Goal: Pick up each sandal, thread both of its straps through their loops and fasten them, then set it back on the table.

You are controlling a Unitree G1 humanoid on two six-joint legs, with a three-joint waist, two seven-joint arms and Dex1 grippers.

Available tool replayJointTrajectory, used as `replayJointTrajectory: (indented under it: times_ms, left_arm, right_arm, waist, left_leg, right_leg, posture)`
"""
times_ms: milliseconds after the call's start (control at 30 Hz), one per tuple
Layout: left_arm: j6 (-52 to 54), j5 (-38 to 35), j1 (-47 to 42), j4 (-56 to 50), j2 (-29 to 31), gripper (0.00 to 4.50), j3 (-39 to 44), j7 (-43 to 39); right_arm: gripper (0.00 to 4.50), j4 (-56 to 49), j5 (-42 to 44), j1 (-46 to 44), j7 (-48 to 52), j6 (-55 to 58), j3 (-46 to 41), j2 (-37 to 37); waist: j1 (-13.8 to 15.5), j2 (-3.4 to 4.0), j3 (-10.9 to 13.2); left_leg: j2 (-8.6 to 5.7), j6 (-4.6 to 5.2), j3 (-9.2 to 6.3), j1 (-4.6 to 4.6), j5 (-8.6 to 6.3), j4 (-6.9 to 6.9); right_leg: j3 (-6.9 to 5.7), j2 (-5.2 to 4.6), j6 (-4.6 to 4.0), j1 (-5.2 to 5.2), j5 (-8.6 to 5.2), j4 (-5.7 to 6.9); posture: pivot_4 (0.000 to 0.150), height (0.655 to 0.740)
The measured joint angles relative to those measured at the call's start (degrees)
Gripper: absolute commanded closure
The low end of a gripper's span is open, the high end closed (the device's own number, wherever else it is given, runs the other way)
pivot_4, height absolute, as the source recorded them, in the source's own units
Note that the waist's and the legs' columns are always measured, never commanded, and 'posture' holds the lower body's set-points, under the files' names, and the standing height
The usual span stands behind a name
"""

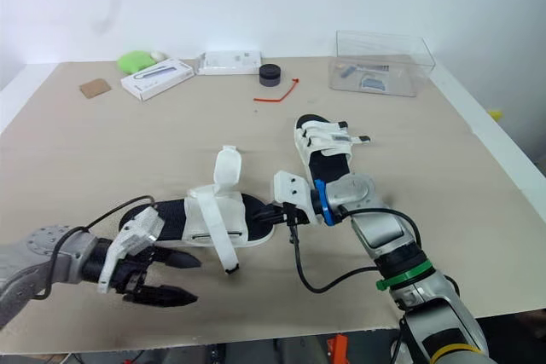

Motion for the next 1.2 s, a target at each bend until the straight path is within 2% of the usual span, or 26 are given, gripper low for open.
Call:
replayJointTrajectory:
  times_ms: [233,633,667,700,800,833,900,1067,1200]
  left_arm:
    - [-0.07,3.6,-4.73,3.95,-6.68,1.01,-3.38,1.89]
    - [2.62,4.26,-9.27,8.39,-12.76,1.01,-4.38,3.66]
    - [3.38,4.12,-9.71,8.82,-13.44,1.52,-4.11,4.42]
    - [3.92,3.88,-9.83,9.06,-13.8,1.75,-3.79,5.05]
    - [4.27,4.2,-9.7,9.68,-14.81,3.17,-3.39,6.69]
    - [4.08,4.78,-9.31,9.59,-14.75,3.82,-3.57,6.67]
    - [3.91,5.35,-8.29,9.56,-14.7,4.41,-3.94,6.62]
    - [5.81,4.04,-7.72,9.12,-15.79,4.41,-3.0,8.11]
    - [11.69,-1.35,-8.04,9.14,-17.31,4.41,0.27,9.72]
  right_arm:
    - [4.5,0.26,-0.09,-0.03,-1.51,-0.18,-0.01,0.71]
    - [4.5,3.24,-1.08,-2.06,-2.81,-2.6,-0.25,1.48]
    - [4.5,3.19,-1.09,-1.97,-2.81,-2.61,-0.25,1.47]
    - [4.5,3.17,-1.09,-1.88,-2.81,-2.61,-0.25,1.47]
    - [4.5,3.15,-1.09,-1.6,-2.81,-2.61,-0.25,1.31]
    - [4.5,3.11,-1.09,-1.59,-2.81,-2.6,-0.25,1.3]
    - [4.5,3.1,-1.09,-1.57,-2.81,-2.58,-0.25,1.19]
    - [4.5,3.03,-1.06,-1.5,-2.79,-2.56,-0.25,1.03]
    - [4.5,2.95,-1.06,-1.49,-2.74,-2.55,-0.25,0.97]
  waist:
    - [-0.03,0.01,0.0]
    - [-0.04,0.01,0.0]
    - [-0.04,0.01,0.0]
    - [-0.05,0.01,0.0]
    - [-0.08,0.01,0.0]
    - [-0.09,0.01,0.0]
    - [-0.09,0.01,0.0]
    - [-0.06,0.01,0.0]
    - [-0.08,0.01,0.0]
  left_leg:
    - [0.0,0.0,-0.02,0.0,0.0,0.0]
    - [-0.02,0.0,0.01,-0.02,0.0,0.01]
    - [-0.02,0.0,0.01,-0.02,0.0,0.02]
    - [-0.02,0.0,0.0,-0.02,0.0,0.02]
    - [0.0,0.0,-0.01,-0.01,0.0,0.01]
    - [0.0,0.0,-0.01,0.0,0.0,0.01]
    - [0.0,0.0,-0.01,0.0,0.0,0.01]
    - [-0.02,0.0,-0.03,0.0,0.0,0.01]
    - [-0.02,0.0,-0.05,0.0,0.0,0.02]
  right_leg:
    - [0.01,0.02,0.03,-0.01,0.02,0.01]
    - [0.06,0.0,0.09,0.0,0.06,-0.01]
    - [0.06,0.0,0.09,0.0,0.07,-0.01]
    - [0.06,0.0,0.09,0.0,0.07,0.0]
    - [0.06,0.02,0.09,-0.01,0.07,0.0]
    - [0.07,0.02,0.09,-0.01,0.06,0.0]
    - [0.07,0.02,0.09,-0.01,0.06,0.0]
    - [0.08,-0.03,0.11,0.0,0.07,0.0]
    - [0.1,-0.03,0.12,0.0,0.08,-0.01]
  posture:
    - [0.15,0.74]
    - [0.15,0.74]
    - [0.15,0.74]
    - [0.15,0.74]
    - [0.15,0.74]
    - [0.15,0.74]
    - [0.15,0.74]
    - [0.15,0.74]
    - [0.15,0.74]
